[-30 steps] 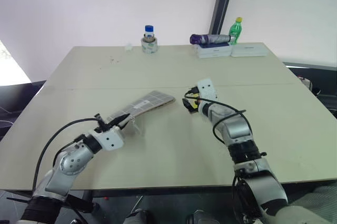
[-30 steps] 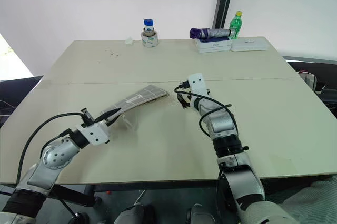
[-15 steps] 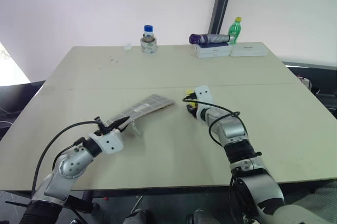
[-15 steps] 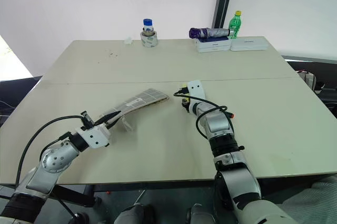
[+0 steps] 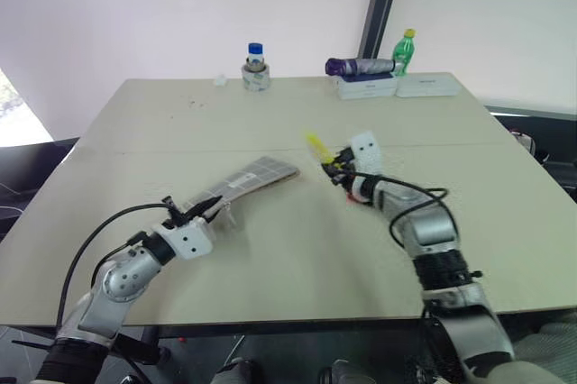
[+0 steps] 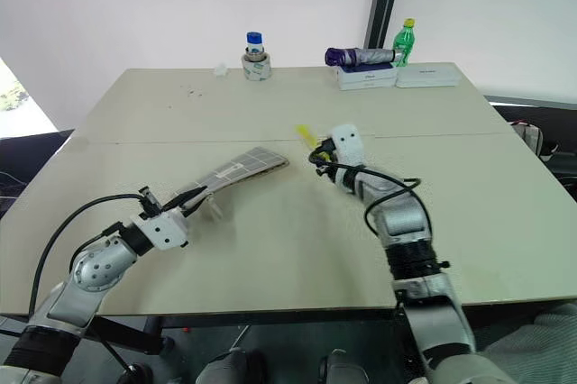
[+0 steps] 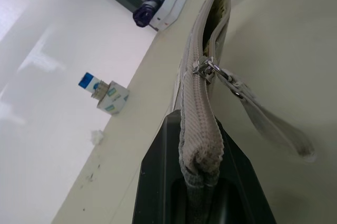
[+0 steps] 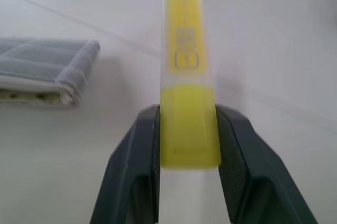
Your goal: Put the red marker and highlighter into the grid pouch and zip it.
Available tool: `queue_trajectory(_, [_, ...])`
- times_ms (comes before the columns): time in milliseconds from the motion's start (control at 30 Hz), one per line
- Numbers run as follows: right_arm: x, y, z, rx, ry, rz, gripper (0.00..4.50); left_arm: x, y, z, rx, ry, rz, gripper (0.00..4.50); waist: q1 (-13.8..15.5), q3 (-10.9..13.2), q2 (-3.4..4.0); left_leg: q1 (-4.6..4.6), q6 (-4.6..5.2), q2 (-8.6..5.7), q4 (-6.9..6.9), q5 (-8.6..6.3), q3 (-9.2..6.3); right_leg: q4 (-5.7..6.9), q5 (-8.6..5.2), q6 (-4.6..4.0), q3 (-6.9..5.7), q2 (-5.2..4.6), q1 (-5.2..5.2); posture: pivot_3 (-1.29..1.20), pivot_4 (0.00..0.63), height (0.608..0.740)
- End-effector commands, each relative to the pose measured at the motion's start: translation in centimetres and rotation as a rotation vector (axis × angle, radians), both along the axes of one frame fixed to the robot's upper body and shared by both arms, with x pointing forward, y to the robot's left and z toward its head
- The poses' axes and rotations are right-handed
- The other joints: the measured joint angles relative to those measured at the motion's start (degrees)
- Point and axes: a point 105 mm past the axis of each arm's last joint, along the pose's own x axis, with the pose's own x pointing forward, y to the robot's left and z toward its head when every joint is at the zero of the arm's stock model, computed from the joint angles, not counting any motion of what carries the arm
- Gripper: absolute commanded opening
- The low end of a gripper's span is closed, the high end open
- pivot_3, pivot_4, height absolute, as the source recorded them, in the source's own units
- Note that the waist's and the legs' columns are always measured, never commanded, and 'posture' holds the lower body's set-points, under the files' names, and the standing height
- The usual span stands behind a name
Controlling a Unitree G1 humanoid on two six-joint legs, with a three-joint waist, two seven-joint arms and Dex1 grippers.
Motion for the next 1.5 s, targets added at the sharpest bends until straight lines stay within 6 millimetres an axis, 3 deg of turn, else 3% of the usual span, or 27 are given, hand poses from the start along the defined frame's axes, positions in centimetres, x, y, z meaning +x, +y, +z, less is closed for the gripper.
queue_trajectory(33, [-3.1,1.9,1.0,-0.046,-0.060,0.262,0.89,0.2,0.2,1.6,-0.061,-0.049,-0.003,0.00,-0.09,0.00,0.00,0.00,0.03,0.01,0.00,-0.02,0.00,0.00,0.00,0.00,0.00,0.00,0.00,0.00,0.150,0.740])
queue_trajectory(233, [-6.0,2.9,0.1,-0.129,-0.026,0.437,0.89,0.1,-0.2,1.7,-0.141,0.008,-0.044,0.00,-0.30,0.00,0.00,0.03,0.05,0.04,0.00,-0.02,-0.04,0.03,0.00,0.00,0.00,0.08,-0.03,0.00,0.150,0.740])
queue_trajectory(833, [-5.4,2.0,-1.2,-0.179,-0.008,0.405,0.89,0.0,-0.1,1.0,-0.203,0.066,-0.054,0.00,0.04,0.01,-0.02,0.02,0.04,0.01,0.06,-0.02,-0.07,0.03,0.00,0.00,-0.01,0.04,0.02,0.00,0.150,0.740])
queue_trajectory(1067, [-4.9,2.7,-1.1,-0.234,-0.015,0.414,0.89,-0.7,-0.6,0.2,-0.024,0.054,-0.121,0.00,0.00,0.01,-0.02,0.02,0.03,0.01,0.06,-0.01,-0.06,0.03,0.00,0.00,-0.01,0.04,0.01,0.00,0.150,0.740])
queue_trajectory(1200, [-5.1,3.5,-1.6,-0.422,-0.062,0.488,0.89,-1.0,-0.9,-0.1,0.144,0.030,-0.180,0.00,-0.02,0.01,-0.01,0.02,0.05,0.02,0.04,-0.03,-0.06,0.02,0.00,-0.01,-0.02,0.04,-0.01,0.00,0.150,0.740])
queue_trajectory(1333, [-5.2,5.1,-1.8,-0.611,-0.158,0.566,0.89,-0.9,-1.5,0.3,0.177,0.013,-0.221,0.00,-0.06,0.01,-0.01,0.01,0.05,0.01,0.05,-0.03,-0.03,0.02,0.00,-0.02,-0.02,0.00,-0.04,0.00,0.150,0.740])
queue_trajectory(1500, [-5.2,7.5,-0.7,-0.656,-0.288,0.656,0.89,-1.1,-2.3,0.8,0.172,-0.004,-0.270,0.00,-0.08,0.01,-0.01,0.00,-0.21,0.02,0.05,0.13,0.00,0.04,0.00,-0.01,-0.02,0.04,-0.05,0.00,0.150,0.740])
